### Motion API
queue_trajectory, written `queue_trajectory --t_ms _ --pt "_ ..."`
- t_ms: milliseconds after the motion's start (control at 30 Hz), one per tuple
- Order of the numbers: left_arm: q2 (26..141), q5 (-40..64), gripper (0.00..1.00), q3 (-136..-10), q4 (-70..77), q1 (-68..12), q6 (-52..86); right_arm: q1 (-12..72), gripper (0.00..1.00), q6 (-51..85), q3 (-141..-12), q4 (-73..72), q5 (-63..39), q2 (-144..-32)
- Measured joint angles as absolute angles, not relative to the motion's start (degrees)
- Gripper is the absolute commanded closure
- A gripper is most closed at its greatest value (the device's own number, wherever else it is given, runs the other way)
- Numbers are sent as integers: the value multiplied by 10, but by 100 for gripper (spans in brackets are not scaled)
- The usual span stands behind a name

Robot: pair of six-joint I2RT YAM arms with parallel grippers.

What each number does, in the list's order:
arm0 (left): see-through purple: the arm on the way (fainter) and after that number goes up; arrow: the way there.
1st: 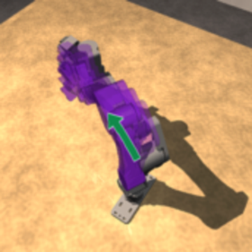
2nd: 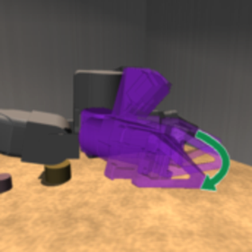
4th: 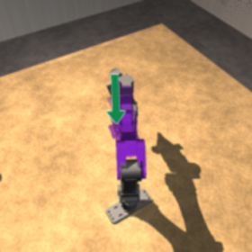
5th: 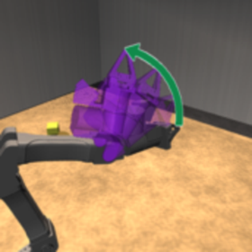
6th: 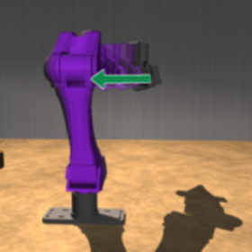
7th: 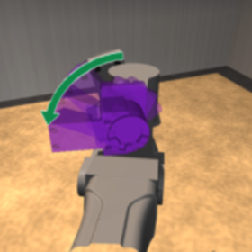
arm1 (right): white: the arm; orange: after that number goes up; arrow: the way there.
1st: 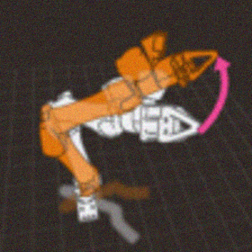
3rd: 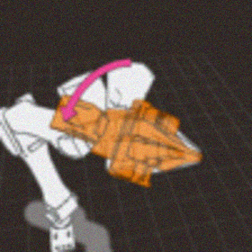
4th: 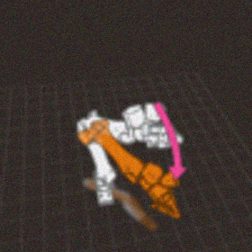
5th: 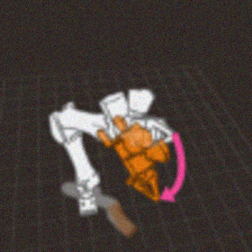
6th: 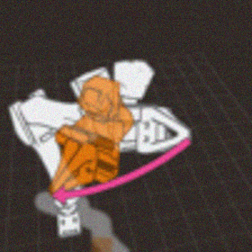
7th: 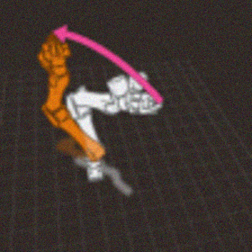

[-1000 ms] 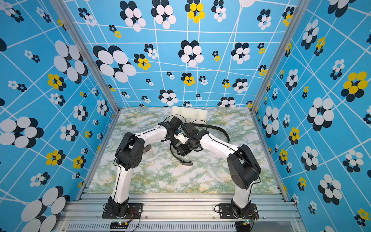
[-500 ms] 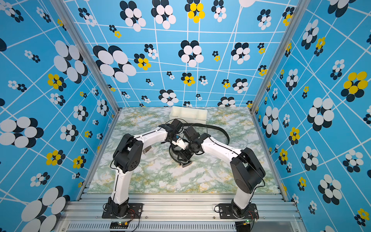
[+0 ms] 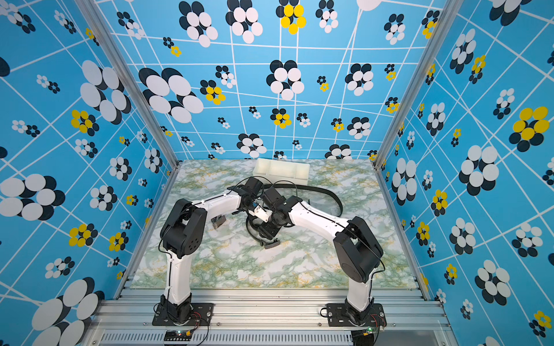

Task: Place the belts into the storage roll
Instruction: Roll the belt at the center of the board.

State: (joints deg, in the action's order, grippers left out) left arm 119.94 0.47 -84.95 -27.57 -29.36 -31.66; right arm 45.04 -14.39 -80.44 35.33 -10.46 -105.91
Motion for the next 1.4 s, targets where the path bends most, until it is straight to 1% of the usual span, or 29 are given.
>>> queue_trajectory --t_ms 200,367,667,767,833,900,1167,1267,1400 --pt "1188 7 100 -829 -259 -294 -331 482 1 -146 -814 348 -44 -1089" --pt "1184 7 100 -820 -251 -296 -336 509 2 -153 -811 307 -16 -1101" --pt "1181 -1 100 -814 -246 -302 -337 516 3 -161 -727 144 25 -1096" --pt "1178 -9 100 -808 -241 -305 -337 518 3 -170 -702 97 27 -1092" --pt "1177 -10 100 -807 -239 -306 -337 517 6 -174 -703 100 20 -1093" --pt "1177 -11 100 -807 -238 -306 -337 516 7 -178 -712 108 3 -1100" --pt "1175 -15 100 -803 -236 -308 -337 507 30 -195 -756 156 -67 -1129" --pt "1175 -13 100 -803 -238 -309 -337 506 40 -201 -759 161 -72 -1130" --pt "1174 -9 100 -803 -242 -309 -336 506 42 -208 -765 176 -65 -1131"
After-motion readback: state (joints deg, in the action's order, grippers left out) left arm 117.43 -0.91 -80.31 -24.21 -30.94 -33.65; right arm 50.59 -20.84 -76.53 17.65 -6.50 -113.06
